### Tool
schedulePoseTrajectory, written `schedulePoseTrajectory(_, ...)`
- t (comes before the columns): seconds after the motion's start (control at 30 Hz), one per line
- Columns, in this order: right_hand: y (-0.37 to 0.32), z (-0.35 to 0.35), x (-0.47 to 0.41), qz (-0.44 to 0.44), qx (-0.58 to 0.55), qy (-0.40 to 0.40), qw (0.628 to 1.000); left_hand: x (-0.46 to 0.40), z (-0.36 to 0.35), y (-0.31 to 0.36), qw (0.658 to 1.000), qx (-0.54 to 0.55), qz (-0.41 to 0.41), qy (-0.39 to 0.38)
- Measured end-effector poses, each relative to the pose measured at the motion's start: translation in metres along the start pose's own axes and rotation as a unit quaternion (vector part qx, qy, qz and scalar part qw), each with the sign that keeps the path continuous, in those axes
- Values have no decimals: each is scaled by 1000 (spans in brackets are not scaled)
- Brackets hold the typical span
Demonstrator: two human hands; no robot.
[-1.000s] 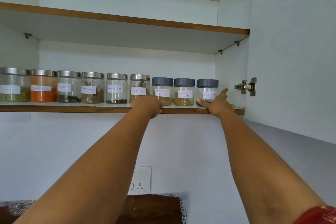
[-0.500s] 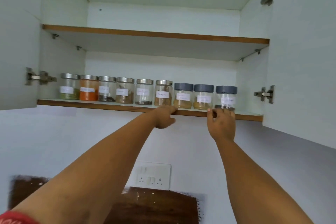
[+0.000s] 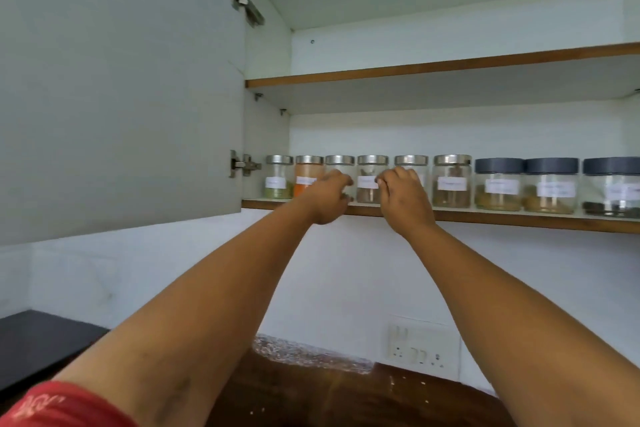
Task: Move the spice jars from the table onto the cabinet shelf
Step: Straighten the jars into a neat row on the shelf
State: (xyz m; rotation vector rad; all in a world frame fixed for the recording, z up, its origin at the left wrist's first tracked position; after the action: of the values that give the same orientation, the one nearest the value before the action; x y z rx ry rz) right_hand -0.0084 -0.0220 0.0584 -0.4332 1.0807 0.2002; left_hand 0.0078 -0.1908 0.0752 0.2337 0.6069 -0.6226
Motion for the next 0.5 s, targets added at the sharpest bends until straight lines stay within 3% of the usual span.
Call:
schedulePoseTrajectory(0.13, -57, -38, -33, 28, 31, -98, 994, 4, 58, -83, 997, -71, 9, 19)
schedulePoseTrajectory(0.23, -90, -58, -65, 3, 64, -158, 985, -5, 93, -136, 994, -108, 22, 14)
schedulePoseTrajectory(0.5, -118, -115, -124, -62, 136, -173, 974, -49, 111, -195, 975, -212, -7, -59)
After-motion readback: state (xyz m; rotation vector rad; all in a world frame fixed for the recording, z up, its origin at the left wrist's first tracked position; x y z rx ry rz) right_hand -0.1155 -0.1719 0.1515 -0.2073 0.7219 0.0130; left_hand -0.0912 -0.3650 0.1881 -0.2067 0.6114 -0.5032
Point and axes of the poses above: each hand's wrist, its own x-axis away from the middle knuckle, its own z-axis out of the back of the hand, y = z × x, the point moved 2 cm from there along -x, towards the middle knuckle, and after that the axes turned 10 degrees about -z, right-handed, at the moved point
